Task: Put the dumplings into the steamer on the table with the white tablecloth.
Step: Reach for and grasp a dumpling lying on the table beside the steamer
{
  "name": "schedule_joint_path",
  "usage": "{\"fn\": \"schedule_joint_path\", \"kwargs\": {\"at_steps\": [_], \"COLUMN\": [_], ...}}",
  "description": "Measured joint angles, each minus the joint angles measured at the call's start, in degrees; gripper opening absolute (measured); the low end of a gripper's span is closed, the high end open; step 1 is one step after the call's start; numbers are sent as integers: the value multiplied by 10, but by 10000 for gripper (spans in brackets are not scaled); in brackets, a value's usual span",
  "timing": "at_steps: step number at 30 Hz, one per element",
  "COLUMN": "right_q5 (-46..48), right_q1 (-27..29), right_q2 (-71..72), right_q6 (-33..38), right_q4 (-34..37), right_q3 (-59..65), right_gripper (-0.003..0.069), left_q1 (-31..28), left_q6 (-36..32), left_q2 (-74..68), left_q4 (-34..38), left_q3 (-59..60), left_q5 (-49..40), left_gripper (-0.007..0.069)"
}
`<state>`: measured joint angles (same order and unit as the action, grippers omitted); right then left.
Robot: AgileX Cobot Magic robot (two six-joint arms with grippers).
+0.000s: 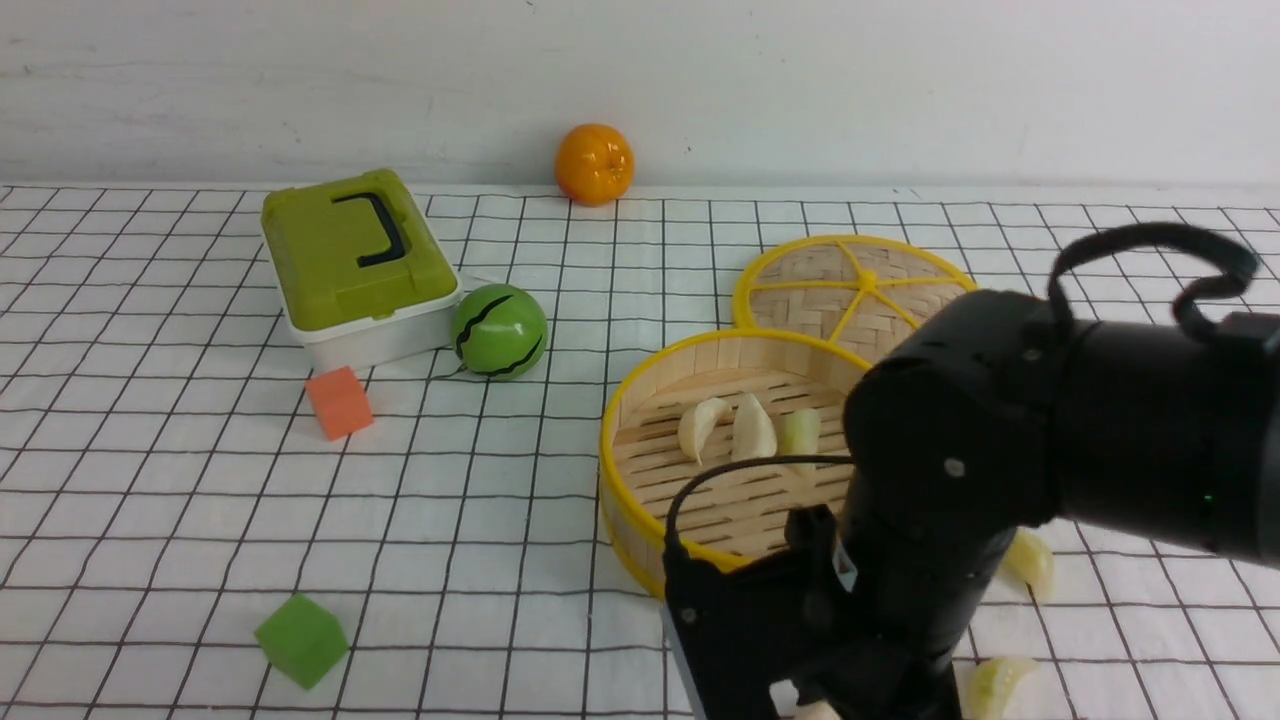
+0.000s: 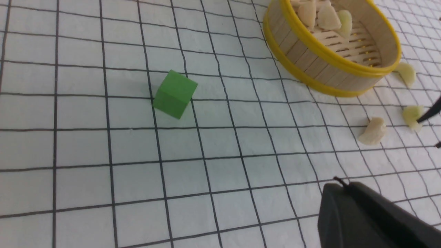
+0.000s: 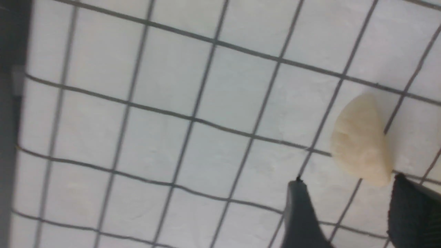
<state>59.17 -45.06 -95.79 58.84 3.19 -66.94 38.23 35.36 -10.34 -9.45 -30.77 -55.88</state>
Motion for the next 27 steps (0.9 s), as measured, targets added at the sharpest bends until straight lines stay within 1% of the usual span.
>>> {"fn": "schedule_joint_path", "kwargs": {"at_steps": [1, 3, 5, 6, 10, 11, 14, 15, 16, 17, 18, 20, 21, 24, 25, 26, 27], "right_q5": [-15, -44, -52, -61, -75, -78, -81, -81, -80, -79, -75, -67, -50, -2, 15, 35, 48], "right_q1": [0, 0, 0, 0, 0, 0, 0, 0, 0, 0, 0, 0, 0, 0, 0, 0, 2], "right_q2": [-12, -36, -46, -63, -90, -98, -122, -122, -122, -122, -122, -122, -119, -104, -100, -95, -93], "right_q6": [11, 21, 22, 23, 24, 25, 25, 23, 15, 13, -9, -25, -54, -112, -141, -188, -220], "right_q4": [-11, -32, -37, -46, -52, -54, -68, -69, -73, -74, -77, -80, -80, -73, -69, -64, -64], "right_q3": [0, 0, 0, 0, 0, 0, 0, 0, -1, -1, -5, -10, -27, -76, -101, -140, -163], "right_gripper": [428, 459, 461, 460, 435, 421, 338, 325, 261, 253, 228, 229, 229, 229, 229, 229, 229], "left_q1": [0, 0, 0, 0, 0, 0, 0, 0, 0, 0, 0, 0, 0, 0, 0, 0, 0], "left_q6": [-11, -27, -37, -54, -76, -82, -93, -94, -94, -94, -95, -96, -96, -96, -96, -96, -96], "left_q2": [-3, -7, -8, -8, -8, -8, -8, -8, -8, -8, -8, -8, -8, -8, -8, -8, -8], "left_q4": [6, 16, 21, 29, 37, 37, 37, 37, 37, 37, 37, 37, 37, 37, 37, 37, 37], "left_q3": [3, 5, 5, 5, 5, 5, 6, 6, 6, 6, 6, 7, 7, 7, 7, 7, 7], "left_q5": [0, -3, -4, -4, -4, -4, -4, -4, -4, -4, -4, -4, -4, -4, -4, -4, -2], "left_gripper": [-2, -2, -2, -2, -1, -1, -1, -1, -1, -1, -1, -1, -1, -1, 0, 0, 1]}}
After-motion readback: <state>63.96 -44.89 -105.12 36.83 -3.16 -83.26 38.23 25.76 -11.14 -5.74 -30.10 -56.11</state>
